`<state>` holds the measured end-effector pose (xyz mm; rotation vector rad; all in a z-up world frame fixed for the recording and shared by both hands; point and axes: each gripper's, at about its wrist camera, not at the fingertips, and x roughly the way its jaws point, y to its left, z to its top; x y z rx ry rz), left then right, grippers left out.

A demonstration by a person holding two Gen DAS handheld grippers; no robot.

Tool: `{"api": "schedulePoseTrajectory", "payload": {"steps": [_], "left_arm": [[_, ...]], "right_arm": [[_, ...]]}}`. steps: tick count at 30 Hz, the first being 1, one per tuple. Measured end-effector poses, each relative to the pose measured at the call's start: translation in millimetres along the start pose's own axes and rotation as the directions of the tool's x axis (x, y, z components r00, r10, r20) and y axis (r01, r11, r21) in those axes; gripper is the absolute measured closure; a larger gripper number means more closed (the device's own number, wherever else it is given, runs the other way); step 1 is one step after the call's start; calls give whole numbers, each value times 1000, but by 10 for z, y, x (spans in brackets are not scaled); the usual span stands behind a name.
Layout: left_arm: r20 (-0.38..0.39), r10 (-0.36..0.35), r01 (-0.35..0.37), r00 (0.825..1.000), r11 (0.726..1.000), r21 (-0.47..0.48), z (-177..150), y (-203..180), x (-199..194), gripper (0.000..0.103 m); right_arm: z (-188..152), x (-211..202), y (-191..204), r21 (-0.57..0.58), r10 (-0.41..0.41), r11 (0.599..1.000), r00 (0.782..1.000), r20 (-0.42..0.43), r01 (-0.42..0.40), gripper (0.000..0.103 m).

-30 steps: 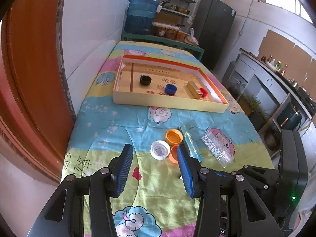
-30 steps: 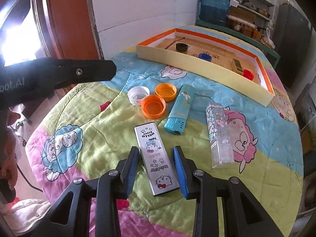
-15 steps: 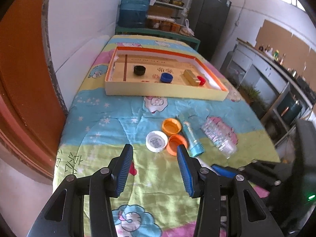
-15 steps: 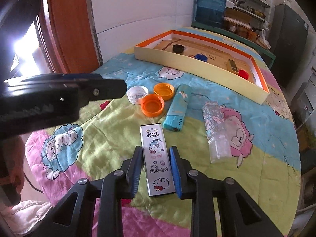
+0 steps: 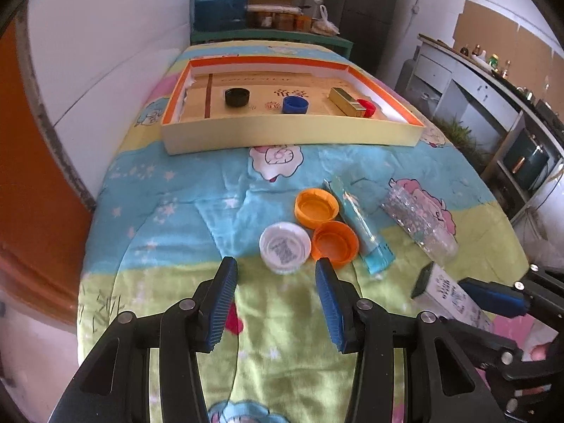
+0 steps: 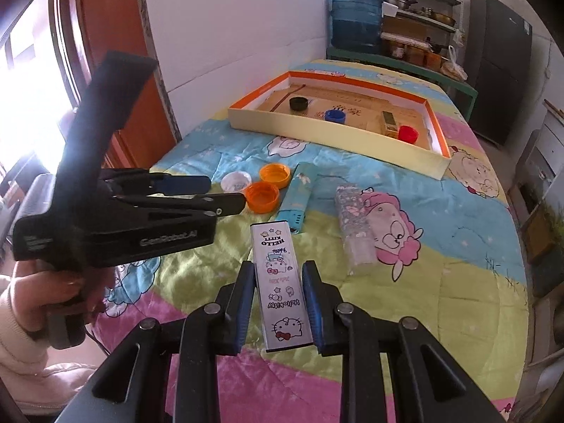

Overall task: Organize rigid objects
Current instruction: 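Grasp the white Hello Kitty box with the right tool while the left tool grasps the white cap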

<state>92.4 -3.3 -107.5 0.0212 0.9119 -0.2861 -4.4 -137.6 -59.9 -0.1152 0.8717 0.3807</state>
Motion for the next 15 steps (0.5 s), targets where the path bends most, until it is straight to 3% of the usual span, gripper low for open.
{"api": "schedulePoseTrajectory", "payload": {"steps": [9,10,12,15], "left_arm": [[17,30,-31,999,999,23,114,-41,115,56],[18,35,-36,999,999,30,112,-55,116,58],[21,24,-25,999,999,31,109,-57,107,72],[22,10,-11,1000,1000,20,96,-32,94,72]], "right_arm": [[15,19,-77,25,1,1000,1000,-4,-1,75],[17,20,-88,28,2,1000,1000,-4,-2,75],[23,27,-102,32,4,999,1000,-3,-4,75],[27,34,-113,37,9,999,1000,-3,-8,75]]}}
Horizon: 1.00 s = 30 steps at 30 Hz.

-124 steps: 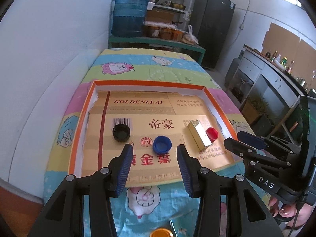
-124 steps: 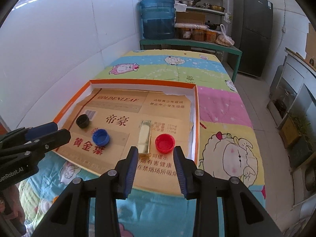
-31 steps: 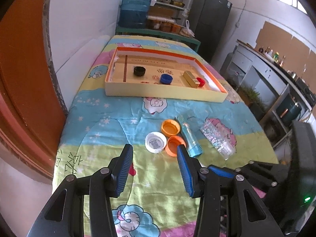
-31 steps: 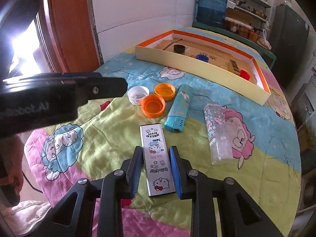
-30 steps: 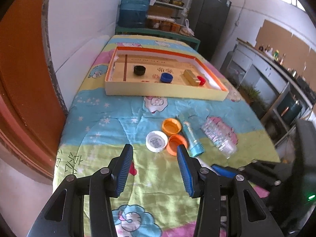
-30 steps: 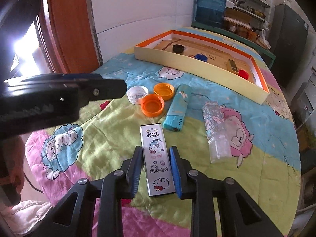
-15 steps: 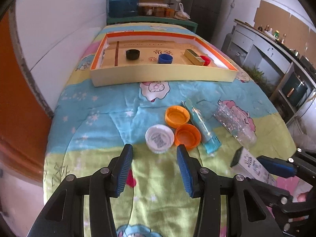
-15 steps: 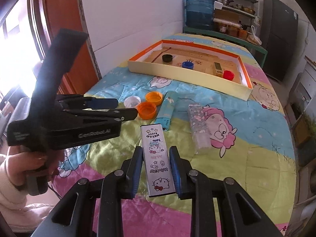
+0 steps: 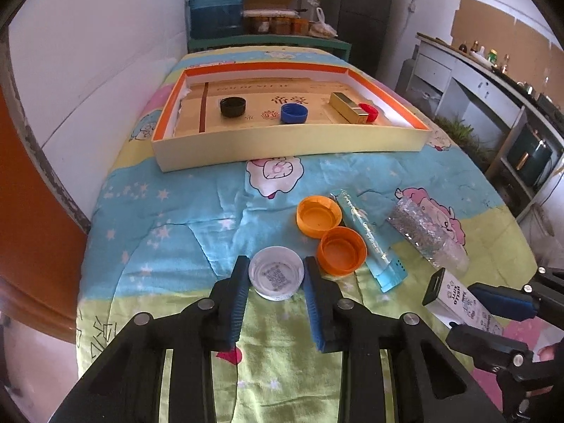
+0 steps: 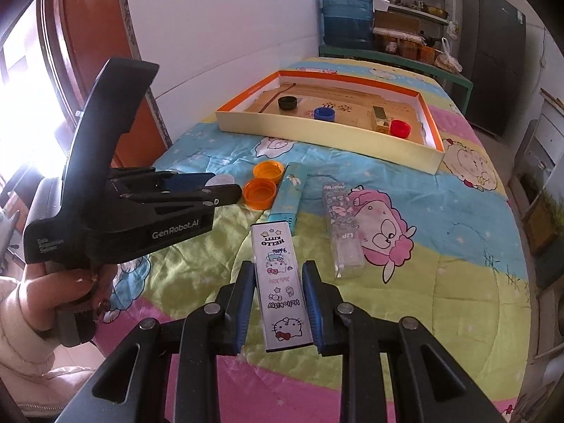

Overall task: Organize rigid objects
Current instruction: 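Grasp the white Hello Kitty box with the right tool while the left tool grasps the white cap, then carry the white cap and Hello Kitty box with both tools over the GOLDENLEAF box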

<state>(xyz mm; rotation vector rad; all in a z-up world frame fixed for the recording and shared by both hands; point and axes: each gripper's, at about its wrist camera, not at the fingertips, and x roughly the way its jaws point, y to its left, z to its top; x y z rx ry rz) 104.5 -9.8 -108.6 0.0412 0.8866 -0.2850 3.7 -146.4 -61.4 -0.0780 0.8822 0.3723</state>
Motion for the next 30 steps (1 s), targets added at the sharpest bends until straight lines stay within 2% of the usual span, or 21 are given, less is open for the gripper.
{"api": "schedulePoseTrajectory", "payload": {"steps": [10,30], "left_arm": [[19,-29,30,999,999,-37,-28,10,-152,72],[114,-6,15,993,996,-86,222,4,-695,72]], "right_arm": [[26,-15,-15,11,0,1000,1000,14,-1,75],[373,-200,-6,-14,-10,1000,995,103,12,75]]}}
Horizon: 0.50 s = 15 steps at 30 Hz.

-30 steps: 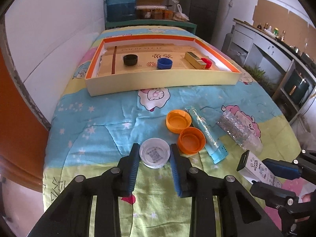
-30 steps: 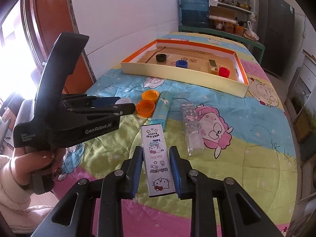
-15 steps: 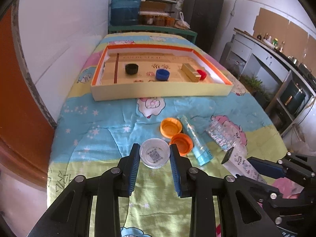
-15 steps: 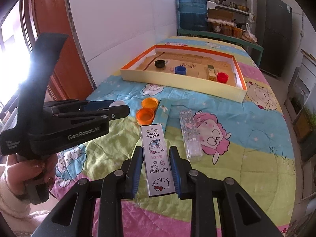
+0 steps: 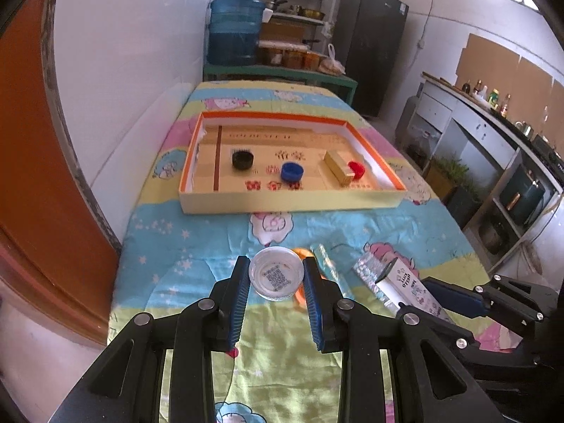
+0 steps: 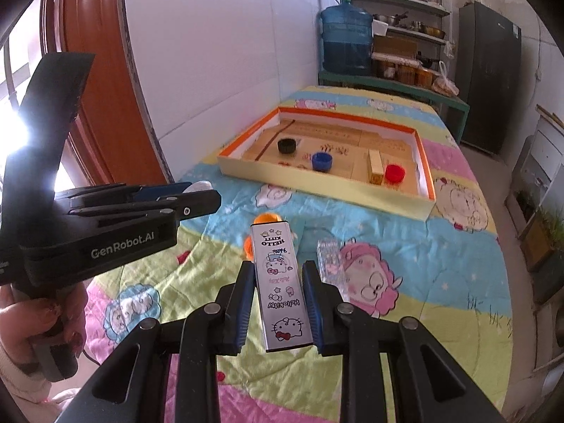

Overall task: Organize rigid objects
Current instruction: 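Carry the white cap and Hello Kitty box with both tools over the GOLDENLEAF box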

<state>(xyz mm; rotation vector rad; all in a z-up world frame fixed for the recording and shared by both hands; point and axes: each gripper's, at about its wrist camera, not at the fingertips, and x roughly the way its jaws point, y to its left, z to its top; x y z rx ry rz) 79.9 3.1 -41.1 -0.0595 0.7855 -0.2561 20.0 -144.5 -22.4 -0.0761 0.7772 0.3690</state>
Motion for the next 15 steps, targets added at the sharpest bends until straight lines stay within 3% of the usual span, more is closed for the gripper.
{"api": "schedulePoseTrajectory", "payload": {"steps": [15], "left_arm": [[90,8,-9,996,1000,6,423,-98,-231,72]], "right_arm": [[385,-129,-88,-18,-19,1000,996,88,21,75]]}}
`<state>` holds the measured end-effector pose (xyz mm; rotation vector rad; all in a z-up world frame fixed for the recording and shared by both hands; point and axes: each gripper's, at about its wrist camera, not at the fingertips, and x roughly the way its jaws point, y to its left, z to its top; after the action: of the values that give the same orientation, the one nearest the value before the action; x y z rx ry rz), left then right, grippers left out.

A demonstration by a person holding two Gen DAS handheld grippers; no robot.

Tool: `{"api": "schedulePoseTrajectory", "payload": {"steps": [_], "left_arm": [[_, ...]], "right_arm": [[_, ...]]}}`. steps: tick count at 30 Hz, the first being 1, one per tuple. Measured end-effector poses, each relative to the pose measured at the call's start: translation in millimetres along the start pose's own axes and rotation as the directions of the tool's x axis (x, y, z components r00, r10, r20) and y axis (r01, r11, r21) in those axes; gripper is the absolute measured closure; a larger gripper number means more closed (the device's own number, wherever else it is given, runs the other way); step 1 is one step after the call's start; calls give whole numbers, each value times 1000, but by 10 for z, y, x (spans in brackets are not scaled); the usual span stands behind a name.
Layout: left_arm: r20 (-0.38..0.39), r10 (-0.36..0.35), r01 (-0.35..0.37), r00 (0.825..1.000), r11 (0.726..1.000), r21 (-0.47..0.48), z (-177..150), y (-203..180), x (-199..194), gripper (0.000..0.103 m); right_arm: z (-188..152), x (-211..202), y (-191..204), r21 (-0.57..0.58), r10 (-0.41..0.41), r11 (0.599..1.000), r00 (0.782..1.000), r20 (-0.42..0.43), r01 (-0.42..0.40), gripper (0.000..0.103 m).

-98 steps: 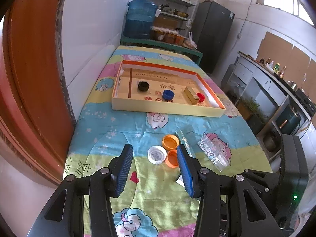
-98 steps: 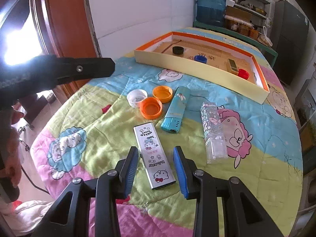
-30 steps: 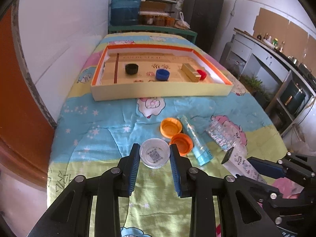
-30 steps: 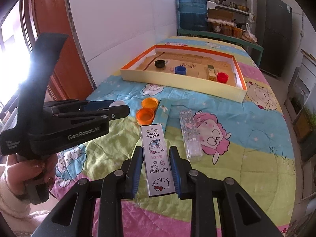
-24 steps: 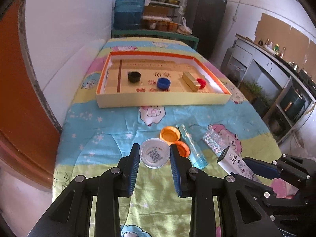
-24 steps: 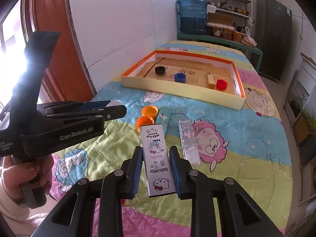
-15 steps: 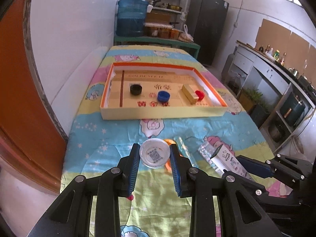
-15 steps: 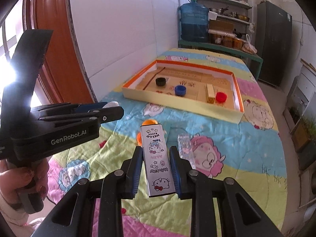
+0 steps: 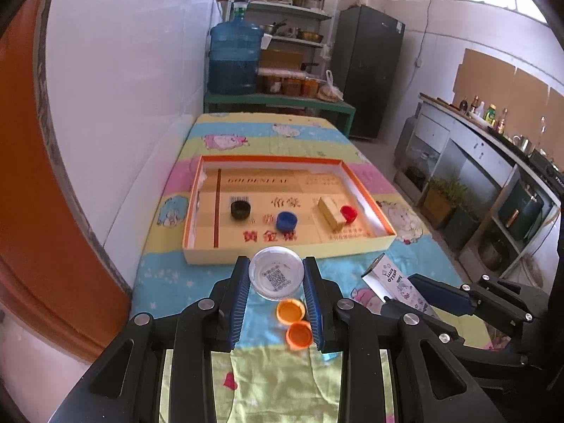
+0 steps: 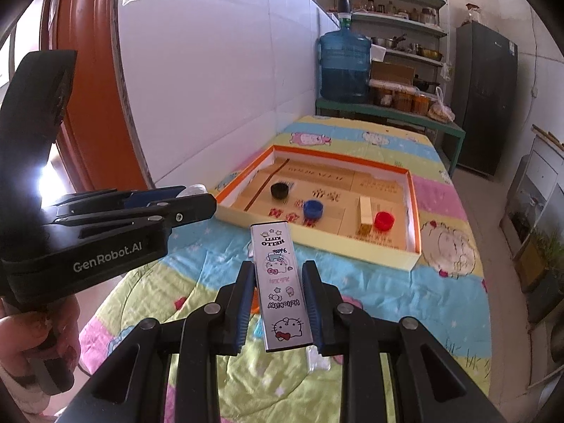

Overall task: Organize rigid objects
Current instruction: 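Carry the white cap and Hello Kitty box with both tools over the GOLDENLEAF box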

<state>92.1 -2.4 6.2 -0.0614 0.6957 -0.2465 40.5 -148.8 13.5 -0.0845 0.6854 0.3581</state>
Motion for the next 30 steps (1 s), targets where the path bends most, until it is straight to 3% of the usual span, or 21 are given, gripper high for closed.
{"api": "schedulePoseTrajectory", "payload": {"steps": [14,30], "left_arm": [[26,-9,10,1000,1000,-15,264,-35,105,72],[-29,18,-20,999,998,-63,406,137,667,72]], "right_arm": [[287,79,-220,20,-29,999,999,41,28,75],[404,410,-561,72,-45,996,999,10,44,76]]}}
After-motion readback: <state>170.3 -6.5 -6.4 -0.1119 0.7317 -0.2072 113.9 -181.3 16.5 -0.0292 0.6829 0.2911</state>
